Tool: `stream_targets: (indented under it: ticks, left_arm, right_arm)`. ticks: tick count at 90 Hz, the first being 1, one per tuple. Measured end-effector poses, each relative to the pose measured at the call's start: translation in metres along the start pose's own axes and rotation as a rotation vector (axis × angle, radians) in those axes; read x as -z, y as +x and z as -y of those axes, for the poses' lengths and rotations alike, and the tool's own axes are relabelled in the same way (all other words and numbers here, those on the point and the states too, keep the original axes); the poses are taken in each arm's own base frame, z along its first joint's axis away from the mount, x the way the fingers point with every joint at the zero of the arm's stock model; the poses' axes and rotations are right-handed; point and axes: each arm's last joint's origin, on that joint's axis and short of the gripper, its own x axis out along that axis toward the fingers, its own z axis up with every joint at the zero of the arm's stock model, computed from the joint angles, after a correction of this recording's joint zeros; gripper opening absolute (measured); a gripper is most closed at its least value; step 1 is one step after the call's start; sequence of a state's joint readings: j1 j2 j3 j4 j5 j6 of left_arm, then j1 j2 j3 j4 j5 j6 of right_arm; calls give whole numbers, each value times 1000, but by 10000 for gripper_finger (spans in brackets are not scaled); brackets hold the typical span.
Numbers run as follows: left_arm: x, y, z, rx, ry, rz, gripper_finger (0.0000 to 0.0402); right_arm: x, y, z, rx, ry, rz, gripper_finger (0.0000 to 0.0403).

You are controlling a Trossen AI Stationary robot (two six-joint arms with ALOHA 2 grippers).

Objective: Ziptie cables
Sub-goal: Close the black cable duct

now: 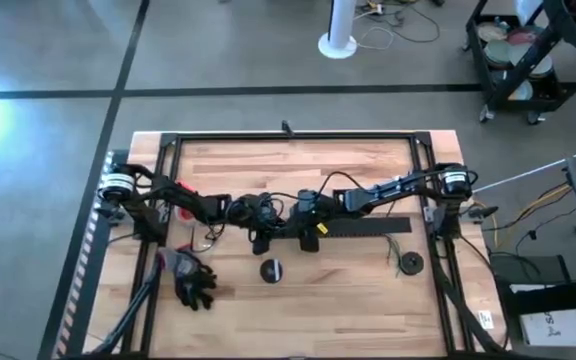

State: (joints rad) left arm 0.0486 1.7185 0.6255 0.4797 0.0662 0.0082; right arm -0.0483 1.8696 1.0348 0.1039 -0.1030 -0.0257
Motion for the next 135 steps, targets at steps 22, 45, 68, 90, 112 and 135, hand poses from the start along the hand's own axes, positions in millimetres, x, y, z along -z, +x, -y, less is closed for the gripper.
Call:
stream_targets:
  ticks: [22, 45, 68, 90, 112, 135]
  left_arm:
    - [-7, 2, 0, -5, 24, 4, 205]
    - [-12, -19, 1, -11, -7, -56, 246]
    - [10, -39, 2, -53, -61, -144, 254]
    - [37, -29, 2, -86, -84, -117, 242]
    - [43, -16, 2, -98, -57, -129, 224]
    - [43, -16, 2, -100, -55, -121, 222]
  right_arm:
    - [-1, 0, 0, 3, -3, 11, 225]
    - [1, -1, 5, 4, 8, 29, 221]
    - [6, -1, 6, 9, 20, -4, 219]
    - [6, -1, 7, 14, 20, -2, 225]
    - [7, -2, 6, 8, 22, -10, 222]
    - [7, -2, 6, 0, 14, -3, 220]
